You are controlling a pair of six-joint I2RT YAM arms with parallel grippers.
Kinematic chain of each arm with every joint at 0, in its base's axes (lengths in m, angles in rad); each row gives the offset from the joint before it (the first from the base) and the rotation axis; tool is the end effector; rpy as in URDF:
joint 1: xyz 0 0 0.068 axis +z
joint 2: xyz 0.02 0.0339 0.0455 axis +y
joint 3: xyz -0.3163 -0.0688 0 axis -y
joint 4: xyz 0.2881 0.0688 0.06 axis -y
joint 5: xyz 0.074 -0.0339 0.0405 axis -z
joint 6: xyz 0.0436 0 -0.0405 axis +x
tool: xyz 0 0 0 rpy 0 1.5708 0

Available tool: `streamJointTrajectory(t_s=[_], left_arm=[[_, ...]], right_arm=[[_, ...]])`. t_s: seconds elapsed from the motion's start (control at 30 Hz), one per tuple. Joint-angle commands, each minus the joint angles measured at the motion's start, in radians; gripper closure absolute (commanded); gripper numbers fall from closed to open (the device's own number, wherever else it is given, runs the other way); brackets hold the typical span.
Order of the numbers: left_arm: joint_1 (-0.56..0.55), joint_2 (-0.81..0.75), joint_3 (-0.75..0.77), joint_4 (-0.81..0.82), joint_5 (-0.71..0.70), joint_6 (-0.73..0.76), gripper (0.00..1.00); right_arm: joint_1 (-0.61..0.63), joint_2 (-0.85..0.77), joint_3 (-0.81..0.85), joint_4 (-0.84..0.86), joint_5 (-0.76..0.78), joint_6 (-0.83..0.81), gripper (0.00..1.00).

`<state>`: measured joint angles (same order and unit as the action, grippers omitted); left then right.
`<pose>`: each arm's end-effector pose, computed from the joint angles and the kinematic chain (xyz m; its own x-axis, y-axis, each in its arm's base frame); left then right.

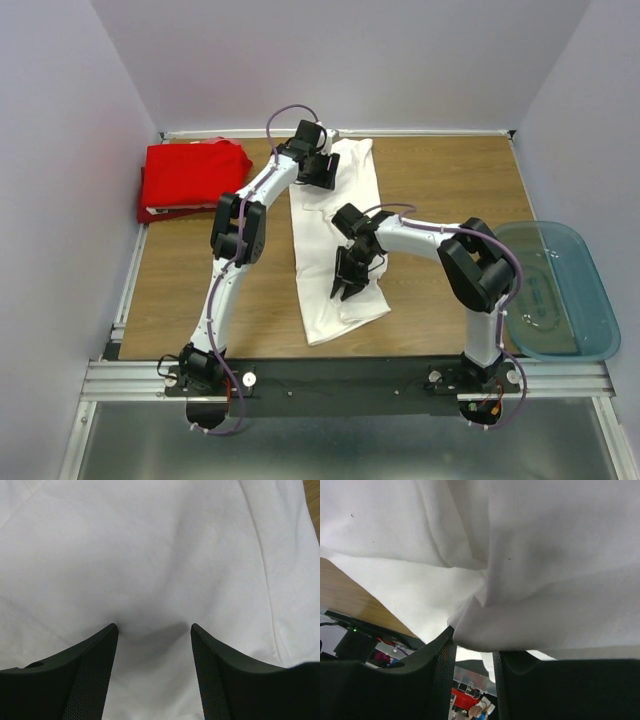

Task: Fold and stack the t-shirts
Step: Fold the tshirt

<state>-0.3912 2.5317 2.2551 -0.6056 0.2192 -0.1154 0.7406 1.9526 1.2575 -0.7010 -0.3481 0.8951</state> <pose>0.5944 -0.2554 0.1837 -0.7666 0.1946 -0.6119 0.4144 0.8779 -0.2400 0.2981 0.2927 0.1554 -0.9836 0.0946 0.1534 0.1431 0.9274 0.3457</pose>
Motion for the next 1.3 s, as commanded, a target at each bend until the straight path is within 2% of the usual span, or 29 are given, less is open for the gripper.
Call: streamJointTrajectory(t_s=[0.0,0.2,0.43,0.63,0.77,0.9,0.97,1.1,1.13,1.27], left_arm=[[0.000,0.065,0.027,-0.010,0.077,0.003,0.32],[0.000,0.067,0.047,0.036,0.089,-0.013,0.32],[-0.001,0.024,0.058,0.130,0.081,-0.062,0.32],[-0.009,-0.080,0.057,0.168,0.085,-0.121,0.31],[-0.037,-0.210,-0.049,0.173,0.025,-0.135,0.31],[-0.084,-0.474,-0.320,0.201,-0.090,-0.202,0.31],[-0.110,-0.627,-0.614,0.224,-0.156,-0.274,0.32],[-0.146,-0.899,-0.932,0.274,-0.211,-0.374,0.32],[-0.152,-0.948,-1.066,0.277,-0.210,-0.429,0.31],[-0.181,-1.172,-1.316,0.274,-0.256,-0.542,0.32]], right_arm=[[0.019,0.062,0.013,0.041,0.044,0.033,0.60],[0.032,0.037,-0.013,0.041,0.028,0.057,0.59],[0.066,-0.066,-0.072,0.040,0.037,0.080,0.55],[0.069,-0.274,-0.214,0.034,0.070,0.099,0.51],[0.068,-0.440,-0.357,0.031,0.116,0.137,0.50],[0.066,-0.590,-0.498,0.024,0.191,0.179,0.50],[0.068,-0.649,-0.555,0.024,0.233,0.189,0.49],[0.065,-0.661,-0.575,0.017,0.300,0.166,0.48],[0.063,-0.659,-0.572,0.015,0.314,0.160,0.48],[0.062,-0.612,-0.538,0.015,0.351,0.097,0.47]])
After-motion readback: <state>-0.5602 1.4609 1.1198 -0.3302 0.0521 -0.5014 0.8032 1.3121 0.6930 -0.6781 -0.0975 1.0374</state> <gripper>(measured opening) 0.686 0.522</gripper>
